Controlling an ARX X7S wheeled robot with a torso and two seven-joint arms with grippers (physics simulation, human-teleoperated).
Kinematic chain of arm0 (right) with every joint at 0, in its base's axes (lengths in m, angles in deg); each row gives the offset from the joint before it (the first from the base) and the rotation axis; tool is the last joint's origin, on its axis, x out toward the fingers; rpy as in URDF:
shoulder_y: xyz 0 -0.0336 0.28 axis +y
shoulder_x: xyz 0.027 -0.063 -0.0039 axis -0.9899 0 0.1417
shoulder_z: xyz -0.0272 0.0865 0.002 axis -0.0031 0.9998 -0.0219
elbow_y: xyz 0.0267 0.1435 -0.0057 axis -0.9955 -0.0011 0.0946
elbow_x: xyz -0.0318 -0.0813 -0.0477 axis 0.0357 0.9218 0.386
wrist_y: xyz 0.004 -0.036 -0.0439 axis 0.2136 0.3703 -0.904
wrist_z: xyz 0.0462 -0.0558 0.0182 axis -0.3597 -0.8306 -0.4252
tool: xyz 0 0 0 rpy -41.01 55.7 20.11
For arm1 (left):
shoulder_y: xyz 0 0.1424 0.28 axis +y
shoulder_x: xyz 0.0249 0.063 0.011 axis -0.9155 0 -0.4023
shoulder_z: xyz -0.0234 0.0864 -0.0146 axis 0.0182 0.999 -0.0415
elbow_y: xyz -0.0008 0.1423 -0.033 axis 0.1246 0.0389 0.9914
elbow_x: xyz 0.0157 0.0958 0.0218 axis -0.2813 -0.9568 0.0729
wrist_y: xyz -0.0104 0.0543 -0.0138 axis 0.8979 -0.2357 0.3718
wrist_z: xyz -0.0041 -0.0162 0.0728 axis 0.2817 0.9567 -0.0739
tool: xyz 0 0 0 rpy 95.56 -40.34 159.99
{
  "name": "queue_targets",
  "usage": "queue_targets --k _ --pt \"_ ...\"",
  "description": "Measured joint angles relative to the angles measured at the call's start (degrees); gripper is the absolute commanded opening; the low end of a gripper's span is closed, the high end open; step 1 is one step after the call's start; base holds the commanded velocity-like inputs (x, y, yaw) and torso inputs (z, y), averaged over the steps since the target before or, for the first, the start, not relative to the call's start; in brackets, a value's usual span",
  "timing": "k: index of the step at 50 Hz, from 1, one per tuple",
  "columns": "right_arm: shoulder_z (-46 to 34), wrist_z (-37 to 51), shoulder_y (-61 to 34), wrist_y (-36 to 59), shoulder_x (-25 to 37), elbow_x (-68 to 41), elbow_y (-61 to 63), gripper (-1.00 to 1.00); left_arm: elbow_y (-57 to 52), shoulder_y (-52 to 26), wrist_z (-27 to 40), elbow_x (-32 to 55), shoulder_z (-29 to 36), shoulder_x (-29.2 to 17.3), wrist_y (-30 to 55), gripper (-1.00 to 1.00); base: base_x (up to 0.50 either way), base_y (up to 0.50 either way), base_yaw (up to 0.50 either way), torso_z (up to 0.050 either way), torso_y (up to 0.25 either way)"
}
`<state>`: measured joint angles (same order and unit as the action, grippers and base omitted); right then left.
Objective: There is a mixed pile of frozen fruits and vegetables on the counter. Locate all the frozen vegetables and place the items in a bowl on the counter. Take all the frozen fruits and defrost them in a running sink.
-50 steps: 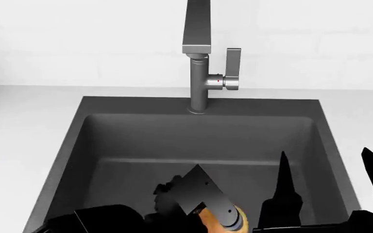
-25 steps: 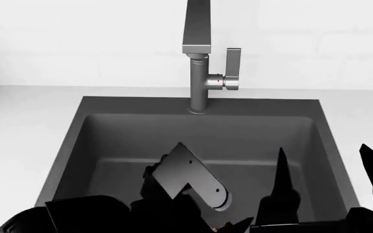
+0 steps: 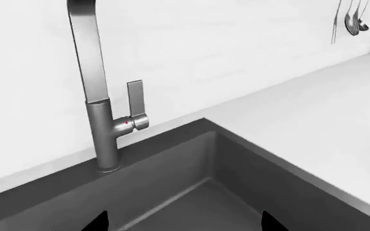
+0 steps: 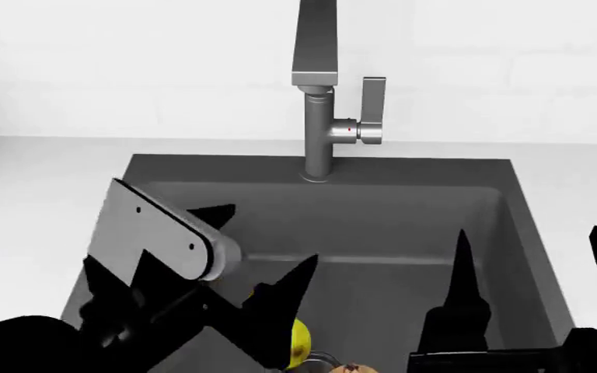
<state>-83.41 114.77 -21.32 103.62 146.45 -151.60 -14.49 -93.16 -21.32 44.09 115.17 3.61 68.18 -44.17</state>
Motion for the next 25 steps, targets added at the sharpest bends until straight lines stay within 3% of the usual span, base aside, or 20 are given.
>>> queue_targets --k 25 --pt "-2.25 1.75 -1.33 2.44 0.66 3.29 0.74 1.00 -16.36 11.52 10.89 5.42 -14.00 -12.84 -4.76 1.00 0.00 0.00 0.00 0.000 0.000"
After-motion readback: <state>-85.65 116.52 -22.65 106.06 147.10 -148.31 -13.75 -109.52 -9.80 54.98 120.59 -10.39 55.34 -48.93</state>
